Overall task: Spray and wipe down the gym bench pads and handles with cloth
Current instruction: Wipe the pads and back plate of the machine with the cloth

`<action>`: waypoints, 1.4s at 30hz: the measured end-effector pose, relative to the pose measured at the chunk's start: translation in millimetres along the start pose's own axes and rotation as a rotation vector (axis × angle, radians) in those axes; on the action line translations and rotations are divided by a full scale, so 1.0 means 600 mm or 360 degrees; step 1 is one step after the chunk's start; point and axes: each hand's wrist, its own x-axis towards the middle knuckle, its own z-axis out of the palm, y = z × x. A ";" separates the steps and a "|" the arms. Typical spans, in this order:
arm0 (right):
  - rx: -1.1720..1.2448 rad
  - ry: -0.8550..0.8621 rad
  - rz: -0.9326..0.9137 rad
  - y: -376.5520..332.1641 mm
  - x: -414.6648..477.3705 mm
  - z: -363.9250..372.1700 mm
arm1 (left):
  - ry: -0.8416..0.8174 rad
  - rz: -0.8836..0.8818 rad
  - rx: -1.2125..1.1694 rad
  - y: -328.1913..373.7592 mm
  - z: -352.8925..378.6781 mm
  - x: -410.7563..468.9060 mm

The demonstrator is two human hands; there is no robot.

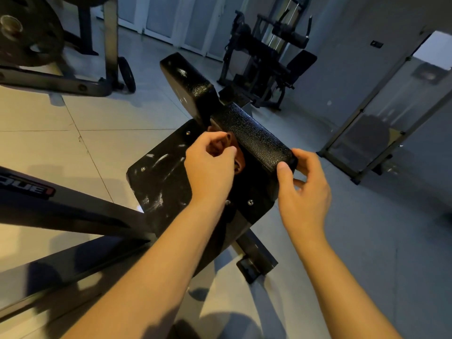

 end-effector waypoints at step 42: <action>-0.0081 0.0115 -0.0006 -0.003 0.028 0.006 | 0.0076 0.0094 -0.0142 -0.050 0.033 -0.065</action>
